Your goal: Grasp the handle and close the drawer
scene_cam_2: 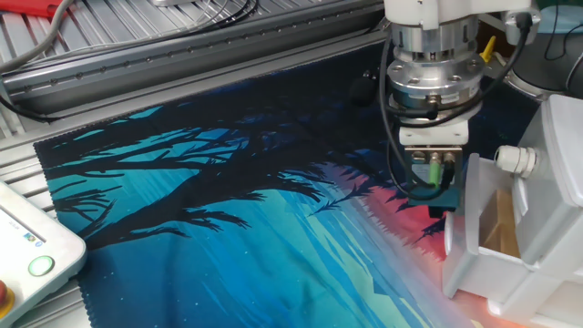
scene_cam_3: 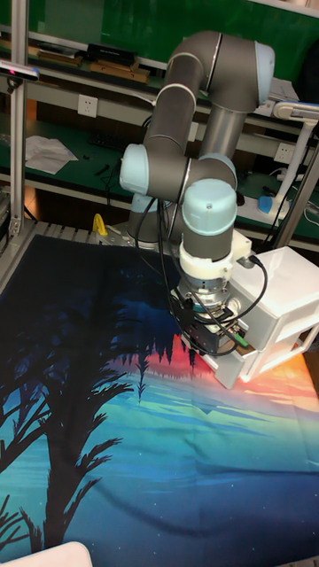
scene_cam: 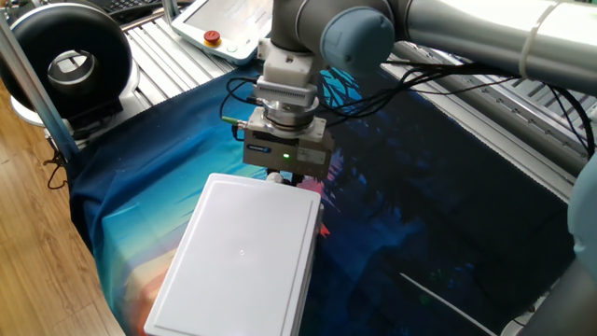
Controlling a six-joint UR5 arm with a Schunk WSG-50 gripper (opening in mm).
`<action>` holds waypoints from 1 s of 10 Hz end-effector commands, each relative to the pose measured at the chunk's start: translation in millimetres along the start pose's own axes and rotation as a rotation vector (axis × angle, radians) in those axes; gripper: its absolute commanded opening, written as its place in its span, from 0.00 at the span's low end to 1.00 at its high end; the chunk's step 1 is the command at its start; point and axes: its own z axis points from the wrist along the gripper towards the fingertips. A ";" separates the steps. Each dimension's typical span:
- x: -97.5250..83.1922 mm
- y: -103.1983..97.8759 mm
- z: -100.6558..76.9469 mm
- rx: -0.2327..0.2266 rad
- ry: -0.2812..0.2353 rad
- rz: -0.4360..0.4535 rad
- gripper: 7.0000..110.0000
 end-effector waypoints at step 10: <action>15.7 -19.0 0.2 0.047 0.106 0.059 0.00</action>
